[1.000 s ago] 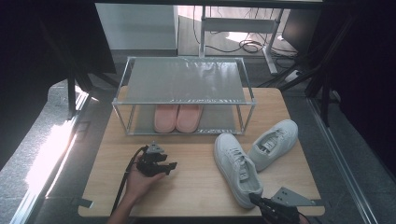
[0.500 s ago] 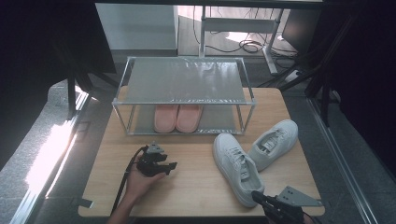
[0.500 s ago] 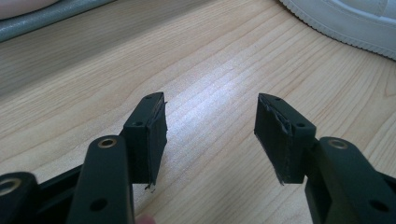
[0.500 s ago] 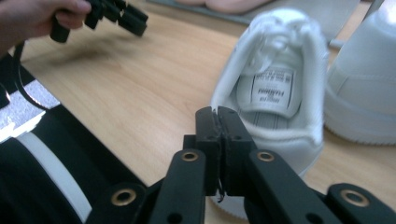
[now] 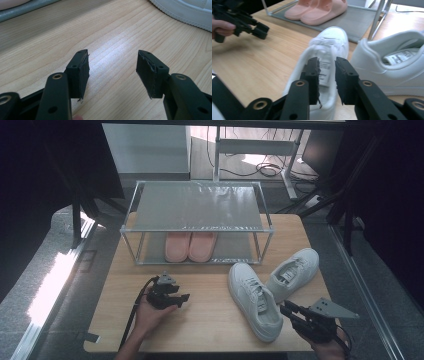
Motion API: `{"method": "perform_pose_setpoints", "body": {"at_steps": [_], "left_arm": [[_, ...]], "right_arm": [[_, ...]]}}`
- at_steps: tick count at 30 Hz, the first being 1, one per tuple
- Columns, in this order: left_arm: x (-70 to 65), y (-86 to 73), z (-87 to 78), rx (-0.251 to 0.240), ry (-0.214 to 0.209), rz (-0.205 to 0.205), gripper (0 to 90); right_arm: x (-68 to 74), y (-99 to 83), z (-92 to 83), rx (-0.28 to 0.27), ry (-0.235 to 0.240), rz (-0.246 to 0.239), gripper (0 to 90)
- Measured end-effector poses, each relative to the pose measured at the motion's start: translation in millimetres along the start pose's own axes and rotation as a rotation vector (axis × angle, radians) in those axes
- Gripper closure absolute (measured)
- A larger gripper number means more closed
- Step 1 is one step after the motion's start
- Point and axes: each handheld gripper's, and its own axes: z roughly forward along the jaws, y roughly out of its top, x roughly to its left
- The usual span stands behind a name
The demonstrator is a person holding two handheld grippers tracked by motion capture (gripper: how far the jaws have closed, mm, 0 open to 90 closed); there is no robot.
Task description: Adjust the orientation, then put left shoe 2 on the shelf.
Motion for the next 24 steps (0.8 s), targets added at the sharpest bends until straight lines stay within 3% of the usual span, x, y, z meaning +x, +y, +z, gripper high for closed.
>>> {"method": "perform_pose_setpoints", "body": {"at_steps": [5, 24], "left_arm": [[-0.5, -0.2, 0.9, 0.003, 0.0, 0.002, 44.6], [0.2, -0.3, -2.4, -0.005, -0.001, 0.004, 44.6]], "right_arm": [[-8.0, 7.8, 10.3, 0.015, 0.001, 0.001, 68.8], [-15.7, 18.1, 46.4, 0.072, -0.005, 0.019, 59.5]]}}
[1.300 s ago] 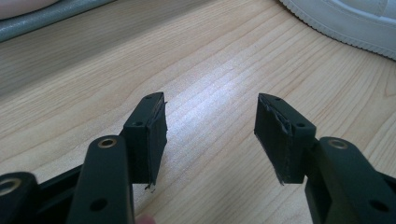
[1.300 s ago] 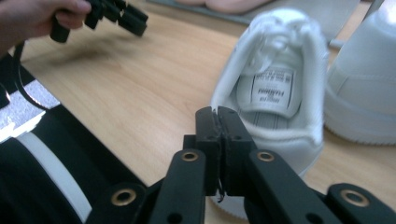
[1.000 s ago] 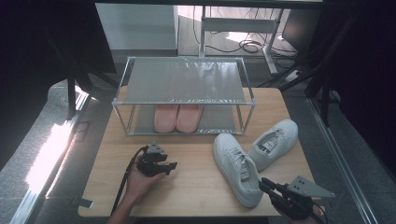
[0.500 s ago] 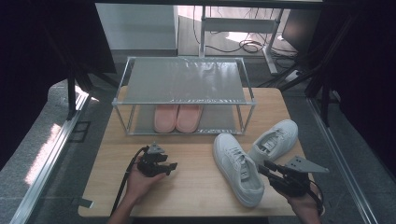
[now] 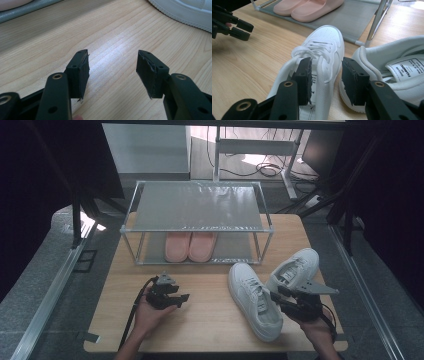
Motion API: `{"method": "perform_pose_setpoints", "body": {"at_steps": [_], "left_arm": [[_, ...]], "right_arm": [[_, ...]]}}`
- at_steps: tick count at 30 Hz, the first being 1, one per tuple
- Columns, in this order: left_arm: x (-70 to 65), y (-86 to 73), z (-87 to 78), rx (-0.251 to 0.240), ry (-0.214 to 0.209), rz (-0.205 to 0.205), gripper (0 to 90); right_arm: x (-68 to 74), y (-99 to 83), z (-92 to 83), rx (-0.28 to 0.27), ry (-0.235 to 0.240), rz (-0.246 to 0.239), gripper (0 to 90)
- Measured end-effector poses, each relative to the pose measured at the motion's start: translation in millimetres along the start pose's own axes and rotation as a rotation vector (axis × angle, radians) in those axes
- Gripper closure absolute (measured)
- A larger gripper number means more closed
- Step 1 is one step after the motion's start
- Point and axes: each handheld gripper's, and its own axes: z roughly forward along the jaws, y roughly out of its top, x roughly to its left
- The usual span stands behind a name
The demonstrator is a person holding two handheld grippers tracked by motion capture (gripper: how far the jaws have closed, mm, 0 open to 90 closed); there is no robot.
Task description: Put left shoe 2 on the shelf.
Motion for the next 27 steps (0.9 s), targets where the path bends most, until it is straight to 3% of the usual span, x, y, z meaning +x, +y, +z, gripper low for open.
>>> {"method": "perform_pose_setpoints", "body": {"at_steps": [12, 20, 23, 27], "left_arm": [[0.8, -0.2, -0.7, -0.001, 0.001, -0.002, 44.6], [-0.6, -0.5, 1.3, 0.004, 0.0, 0.0, 44.6], [-0.4, -0.5, 1.6, 0.006, -0.001, 0.004, 44.6], [-0.6, -0.5, 1.5, 0.005, -0.001, 0.004, 44.6]], "right_arm": [[-1.4, -3.6, 23.4, 0.066, -0.003, -0.004, 57.2], [-0.1, -11.6, 44.2, 0.137, -0.038, -0.015, 57.3], [1.3, -13.0, 53.5, 0.159, -0.056, -0.018, 61.7], [1.5, -11.8, 56.5, 0.158, -0.055, 0.006, 74.6]]}}
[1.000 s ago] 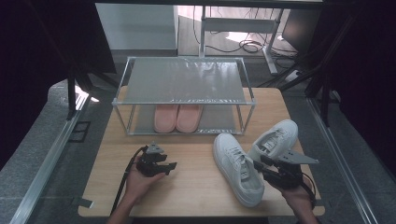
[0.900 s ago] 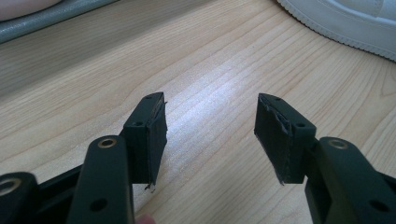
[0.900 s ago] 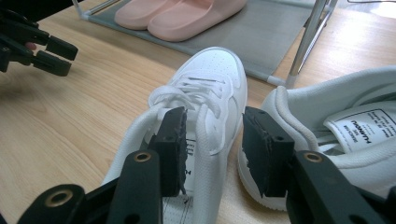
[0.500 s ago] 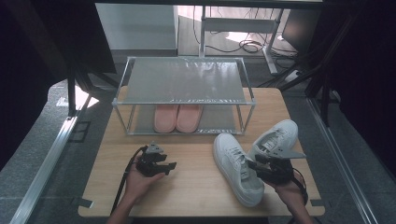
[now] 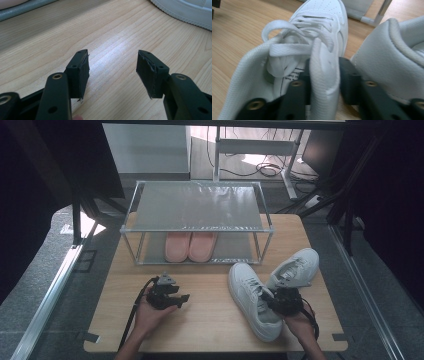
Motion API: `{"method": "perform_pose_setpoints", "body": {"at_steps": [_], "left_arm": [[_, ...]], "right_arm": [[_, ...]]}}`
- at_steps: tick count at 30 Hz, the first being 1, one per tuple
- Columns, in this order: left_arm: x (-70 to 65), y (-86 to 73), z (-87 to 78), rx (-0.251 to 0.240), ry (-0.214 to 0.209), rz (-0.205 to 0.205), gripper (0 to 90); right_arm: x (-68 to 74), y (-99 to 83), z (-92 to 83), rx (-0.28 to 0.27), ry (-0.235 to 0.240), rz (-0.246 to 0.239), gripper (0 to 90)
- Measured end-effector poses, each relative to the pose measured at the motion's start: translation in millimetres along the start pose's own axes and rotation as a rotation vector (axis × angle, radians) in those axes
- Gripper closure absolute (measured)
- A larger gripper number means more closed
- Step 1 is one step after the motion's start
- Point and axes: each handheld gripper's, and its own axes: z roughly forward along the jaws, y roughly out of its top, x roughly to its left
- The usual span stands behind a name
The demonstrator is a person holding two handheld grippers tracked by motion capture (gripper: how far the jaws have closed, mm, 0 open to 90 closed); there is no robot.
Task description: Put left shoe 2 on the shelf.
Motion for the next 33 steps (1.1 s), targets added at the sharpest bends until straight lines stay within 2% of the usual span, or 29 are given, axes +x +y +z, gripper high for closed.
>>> {"method": "perform_pose_setpoints", "body": {"at_steps": [2, 6, 11, 15, 24, 33], "left_arm": [[-0.2, 0.0, -0.1, 0.0, -0.001, 0.001, 44.6], [0.2, 0.1, -1.6, -0.005, 0.002, 0.0, 44.5], [1.9, 0.0, -2.6, -0.006, 0.005, -0.004, 44.5], [1.2, 0.0, -2.6, -0.002, 0.004, 0.001, 44.6], [0.4, -0.3, -1.0, 0.003, 0.004, 0.001, 44.6], [0.6, -0.3, -0.5, -0.001, 0.002, -0.003, 44.6]], "right_arm": [[1.1, 0.1, 0.1, 0.001, -0.019, -0.001, 78.5], [-1.7, -2.1, 0.0, -0.023, -0.004, 0.047, 80.9], [-2.3, -3.9, -1.9, -0.073, 0.014, 0.074, 81.8], [-1.7, -1.9, -5.6, -0.109, 0.027, 0.076, 82.2], [1.3, -1.3, -15.8, -0.14, 0.053, 0.058, 82.4], [1.7, 3.1, -30.6, -0.199, 0.074, 0.062, 82.5]]}}
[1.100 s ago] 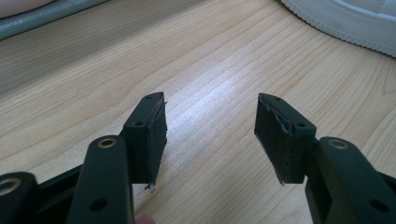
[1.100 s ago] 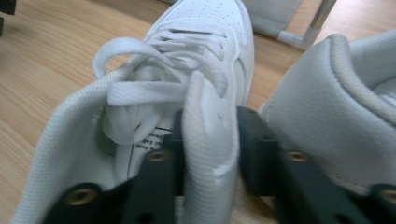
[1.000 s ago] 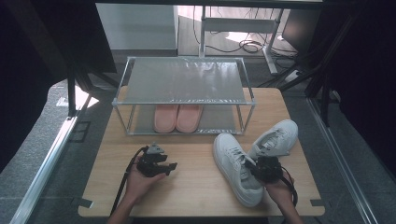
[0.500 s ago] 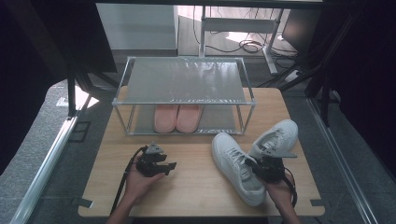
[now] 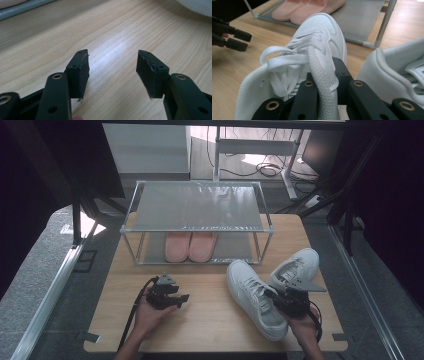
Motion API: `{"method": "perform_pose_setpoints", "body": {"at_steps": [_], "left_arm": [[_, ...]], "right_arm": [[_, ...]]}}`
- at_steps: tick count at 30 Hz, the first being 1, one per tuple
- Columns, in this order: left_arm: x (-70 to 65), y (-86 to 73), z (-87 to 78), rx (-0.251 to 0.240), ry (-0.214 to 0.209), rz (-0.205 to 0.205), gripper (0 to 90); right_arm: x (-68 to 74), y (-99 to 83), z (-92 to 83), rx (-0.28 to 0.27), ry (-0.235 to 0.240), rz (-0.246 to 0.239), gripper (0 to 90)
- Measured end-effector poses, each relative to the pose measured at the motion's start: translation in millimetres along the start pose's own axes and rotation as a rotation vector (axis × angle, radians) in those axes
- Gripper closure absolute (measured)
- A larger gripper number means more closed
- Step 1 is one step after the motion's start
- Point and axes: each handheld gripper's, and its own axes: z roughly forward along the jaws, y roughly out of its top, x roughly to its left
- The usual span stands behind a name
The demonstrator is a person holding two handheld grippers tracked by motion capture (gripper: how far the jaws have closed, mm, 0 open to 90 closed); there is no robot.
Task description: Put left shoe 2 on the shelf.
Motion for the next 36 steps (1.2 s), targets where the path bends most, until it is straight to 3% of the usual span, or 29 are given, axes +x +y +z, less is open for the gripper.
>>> {"method": "perform_pose_setpoints", "body": {"at_steps": [24, 36], "left_arm": [[-0.3, -0.1, 1.5, 0.009, -0.001, 0.004, 44.5], [-0.3, -0.7, 3.1, 0.012, -0.002, 0.001, 44.5]], "right_arm": [[9.7, 26.4, -30.7, -0.127, 0.058, -0.027, 82.7], [13.7, 40.2, -37.9, -0.168, 0.081, -0.042, 82.7]]}}
